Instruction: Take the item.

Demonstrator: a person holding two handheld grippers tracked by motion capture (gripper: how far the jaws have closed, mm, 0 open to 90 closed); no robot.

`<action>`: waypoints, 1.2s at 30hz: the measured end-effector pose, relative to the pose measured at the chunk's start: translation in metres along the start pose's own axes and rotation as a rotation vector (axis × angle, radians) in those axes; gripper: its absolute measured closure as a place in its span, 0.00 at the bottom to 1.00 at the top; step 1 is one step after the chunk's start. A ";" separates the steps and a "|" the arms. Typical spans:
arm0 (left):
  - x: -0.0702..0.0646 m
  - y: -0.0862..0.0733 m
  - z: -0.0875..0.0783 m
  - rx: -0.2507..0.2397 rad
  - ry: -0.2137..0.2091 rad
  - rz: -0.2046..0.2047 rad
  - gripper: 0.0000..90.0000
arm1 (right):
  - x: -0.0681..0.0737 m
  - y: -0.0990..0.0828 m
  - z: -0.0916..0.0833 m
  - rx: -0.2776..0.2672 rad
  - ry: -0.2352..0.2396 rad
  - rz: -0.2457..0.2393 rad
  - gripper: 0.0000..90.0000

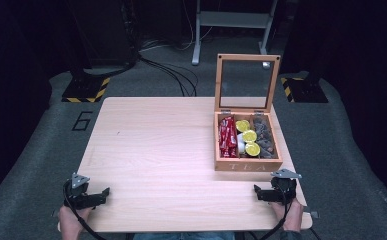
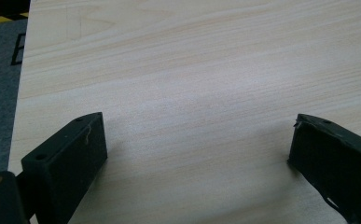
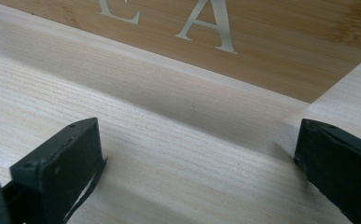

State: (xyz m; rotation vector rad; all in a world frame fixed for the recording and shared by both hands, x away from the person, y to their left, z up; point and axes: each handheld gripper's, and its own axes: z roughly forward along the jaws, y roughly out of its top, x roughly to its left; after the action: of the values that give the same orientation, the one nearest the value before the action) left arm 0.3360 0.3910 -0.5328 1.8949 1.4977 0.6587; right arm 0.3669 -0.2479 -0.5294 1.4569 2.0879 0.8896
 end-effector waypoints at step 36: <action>-0.004 0.005 0.006 0.001 0.009 -0.011 0.04 | 0.009 0.011 -0.032 -0.013 0.028 0.029 0.02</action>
State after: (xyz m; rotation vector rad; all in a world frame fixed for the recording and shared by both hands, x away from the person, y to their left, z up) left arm 0.3427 0.3850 -0.5326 1.8855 1.5136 0.6623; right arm 0.3498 -0.2451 -0.4989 1.4792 2.0824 0.9386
